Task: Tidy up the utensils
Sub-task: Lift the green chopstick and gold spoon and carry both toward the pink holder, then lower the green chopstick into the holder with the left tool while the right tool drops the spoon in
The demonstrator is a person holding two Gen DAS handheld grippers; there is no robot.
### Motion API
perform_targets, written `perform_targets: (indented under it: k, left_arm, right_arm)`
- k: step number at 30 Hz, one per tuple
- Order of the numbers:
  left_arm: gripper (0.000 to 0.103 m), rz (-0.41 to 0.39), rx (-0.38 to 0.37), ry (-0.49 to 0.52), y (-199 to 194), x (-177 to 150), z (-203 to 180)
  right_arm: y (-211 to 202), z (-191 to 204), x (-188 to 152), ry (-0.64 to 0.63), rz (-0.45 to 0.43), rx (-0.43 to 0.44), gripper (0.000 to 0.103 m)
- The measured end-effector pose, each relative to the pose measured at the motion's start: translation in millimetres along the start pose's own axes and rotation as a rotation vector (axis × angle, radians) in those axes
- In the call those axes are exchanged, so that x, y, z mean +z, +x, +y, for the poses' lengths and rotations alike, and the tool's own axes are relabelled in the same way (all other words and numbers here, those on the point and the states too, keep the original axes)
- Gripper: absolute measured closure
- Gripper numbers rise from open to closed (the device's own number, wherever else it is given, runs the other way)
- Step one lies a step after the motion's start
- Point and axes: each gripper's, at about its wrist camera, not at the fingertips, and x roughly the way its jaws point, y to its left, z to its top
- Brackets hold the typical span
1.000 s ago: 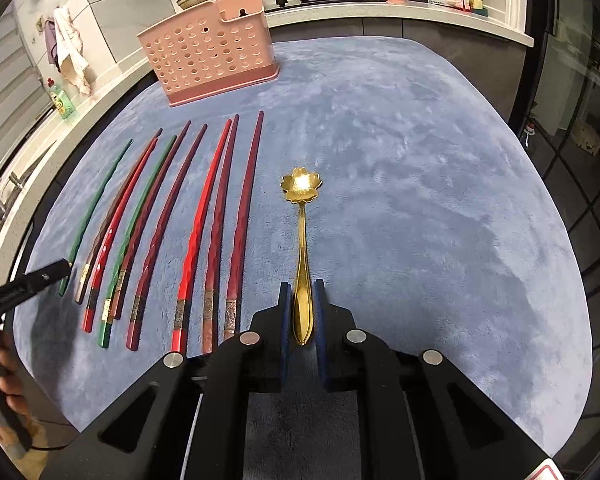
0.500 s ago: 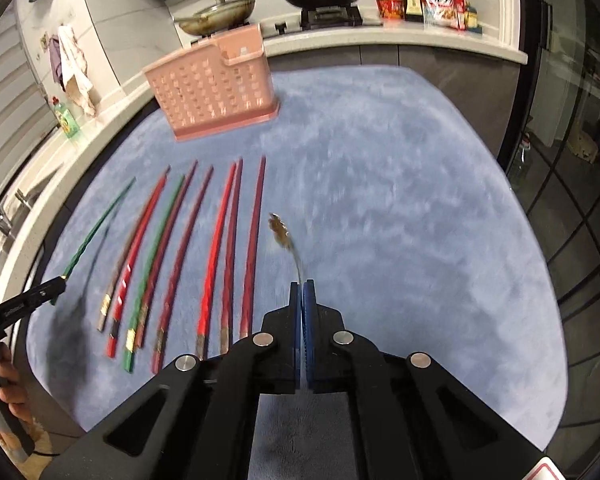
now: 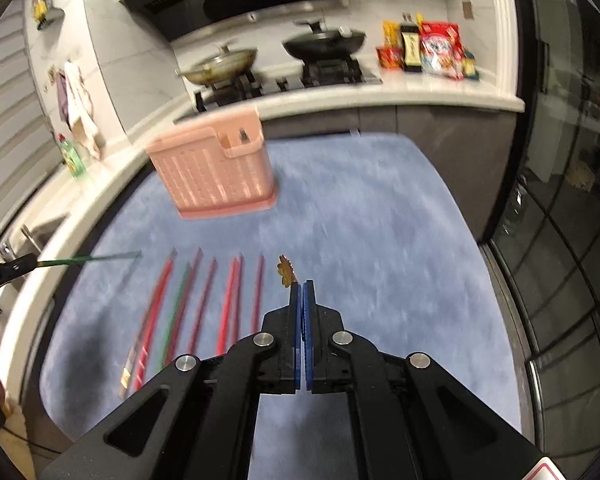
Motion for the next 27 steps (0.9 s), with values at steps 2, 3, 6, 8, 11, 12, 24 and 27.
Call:
perform_targets:
  k: [2, 3, 6, 8, 11, 12, 24, 27]
  left_arm:
    - [0.096, -0.033, 0.003, 0.002, -1.7, 27.8, -0.9]
    - [0.096, -0.050, 0.009, 0.002, -3.0, 39.0, -1.2]
    - [0.096, -0.120, 0.027, 0.021, -10.1, 79.2, -7.4]
    - [0.096, -0.155, 0.025, 0.031, -14.6, 103.7, -13.8]
    - [0.096, -0.215, -0.002, 0.027, -23.3, 145.0, -24.3]
    - [0.096, -0.232, -0.011, 0.026, -26.3, 154.5, -27.4]
    - [0.096, -0.433, -0.077, 0.044, -24.6, 241.8, -78.4]
    - [0.096, -0.402, -0.090, 0.042, 3.3, 244.8, -83.5]
  right_arm:
    - [-2.0, 7.0, 23.4, -0.029, -0.036, 0.004, 0.101]
    - [-2.4, 10.0, 34.3, -0.039, -0.049, 0.008, 0.101]
    - [0.2, 18.7, 71.3, -0.049, -0.076, 0.055, 0.101]
    - [5.2, 24.1, 94.7, -0.051, -0.088, 0.084, 0.101]
    - [21.1, 34.4, 124.9, -0.063, -0.088, 0.102, 0.101]
    - [27.6, 37.2, 134.6, -0.067, -0.084, 0.104, 0.101]
    - [114.7, 49.1, 174.0, -0.052, 0.051, 0.131, 0.101]
    - [126.0, 51.5, 175.0, -0.056, 0.070, 0.128, 0.101]
